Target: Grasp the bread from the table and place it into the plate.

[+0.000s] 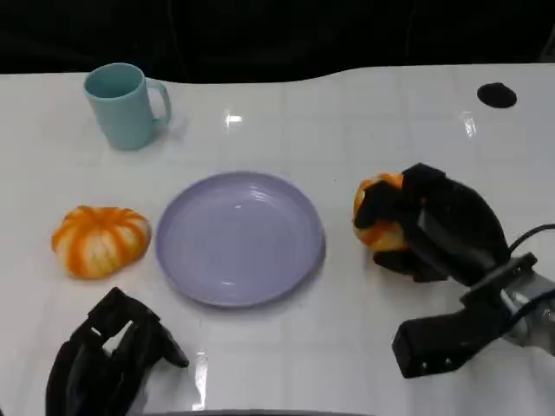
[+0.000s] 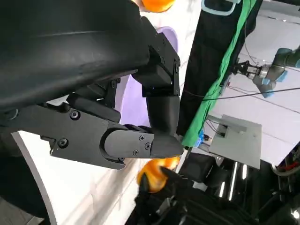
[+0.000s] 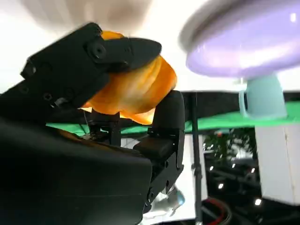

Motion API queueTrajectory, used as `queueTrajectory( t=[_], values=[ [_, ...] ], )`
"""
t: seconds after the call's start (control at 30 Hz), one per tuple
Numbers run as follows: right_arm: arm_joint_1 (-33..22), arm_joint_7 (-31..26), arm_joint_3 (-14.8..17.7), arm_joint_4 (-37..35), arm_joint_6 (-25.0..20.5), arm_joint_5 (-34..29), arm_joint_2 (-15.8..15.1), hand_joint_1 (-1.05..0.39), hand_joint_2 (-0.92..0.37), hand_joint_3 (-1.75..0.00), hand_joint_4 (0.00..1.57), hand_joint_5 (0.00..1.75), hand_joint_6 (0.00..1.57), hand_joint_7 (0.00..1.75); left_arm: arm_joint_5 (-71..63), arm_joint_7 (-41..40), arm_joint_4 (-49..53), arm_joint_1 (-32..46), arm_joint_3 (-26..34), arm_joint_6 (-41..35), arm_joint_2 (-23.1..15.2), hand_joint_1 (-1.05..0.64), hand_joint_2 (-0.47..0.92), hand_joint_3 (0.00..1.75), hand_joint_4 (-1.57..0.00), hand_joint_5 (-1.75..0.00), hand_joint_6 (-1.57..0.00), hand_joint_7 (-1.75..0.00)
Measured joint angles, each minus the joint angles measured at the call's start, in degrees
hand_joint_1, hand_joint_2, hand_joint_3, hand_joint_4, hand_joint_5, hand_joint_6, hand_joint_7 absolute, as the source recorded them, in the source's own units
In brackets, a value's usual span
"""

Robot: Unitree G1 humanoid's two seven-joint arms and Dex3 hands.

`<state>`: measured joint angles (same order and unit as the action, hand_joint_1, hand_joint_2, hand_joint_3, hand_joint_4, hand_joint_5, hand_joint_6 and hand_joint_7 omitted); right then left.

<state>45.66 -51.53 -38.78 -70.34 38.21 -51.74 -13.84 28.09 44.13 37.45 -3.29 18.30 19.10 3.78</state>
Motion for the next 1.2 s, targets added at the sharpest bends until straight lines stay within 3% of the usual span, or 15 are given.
queueTrajectory(
  t=[0.2,0.37,0.53,0.9,1.1,1.17,1.2],
  values=[
    [2.17,8.65,3.24,2.75,3.48,5.77,1.69,-0.22,-0.61,-1.01,0.83,1.75,0.61,1.75,-0.12,-0.5,0.0,-0.01,-0.02,0.02,0.06,-0.59,0.92,0.24,-0.64,-1.75,-0.51,-1.54],
    [3.1,17.75,4.97,5.37,4.06,8.5,4.97,-0.19,-0.57,-1.01,0.84,1.75,0.64,1.75,-0.14,-0.68,0.04,-0.03,-0.07,0.54,0.15,-0.6,0.92,0.23,-0.63,-1.75,-0.5,-1.54],
    [4.1,22.61,5.93,6.42,3.87,9.99,8.69,-0.14,-0.52,-1.07,0.83,1.75,0.66,1.72,-0.16,-0.67,0.23,-0.03,-0.16,1.01,0.15,-0.59,0.92,0.24,-0.62,-1.75,-0.5,-1.52],
    [7.2,25.27,6.59,4.25,0.27,10.02,17.76,-0.09,-0.49,-1.04,0.87,1.75,0.66,1.75,-0.27,-0.67,0.49,-0.03,-0.34,1.62,-0.05,-0.6,0.92,0.26,-0.62,-1.75,-0.5,-1.52],
    [8.17,23.59,4.68,1.39,-2.41,8.2,20.71,-0.09,-0.47,-1.14,0.87,1.75,0.66,1.75,-0.36,-0.71,0.5,-0.02,-0.42,1.64,-0.26,-0.6,0.92,0.25,-0.62,-1.75,-0.51,-1.52],
    [8.18,22.35,4.38,0.84,-2.59,7.54,21.06,-0.07,-0.47,-1.12,0.85,1.75,0.67,1.68,-0.53,-0.86,0.5,-0.02,-0.48,1.64,-0.25,-0.61,0.92,0.25,-0.62,-1.75,-0.51,-1.52],
    [8.18,21.03,4.22,0.56,-2.61,7.36,21.13,-0.07,-0.47,-1.08,0.83,1.73,0.72,1.51,-0.57,-0.87,0.5,-0.02,-0.52,1.64,-0.26,-0.61,0.92,0.25,-0.62,-1.75,-0.51,-1.52]
  ],
)
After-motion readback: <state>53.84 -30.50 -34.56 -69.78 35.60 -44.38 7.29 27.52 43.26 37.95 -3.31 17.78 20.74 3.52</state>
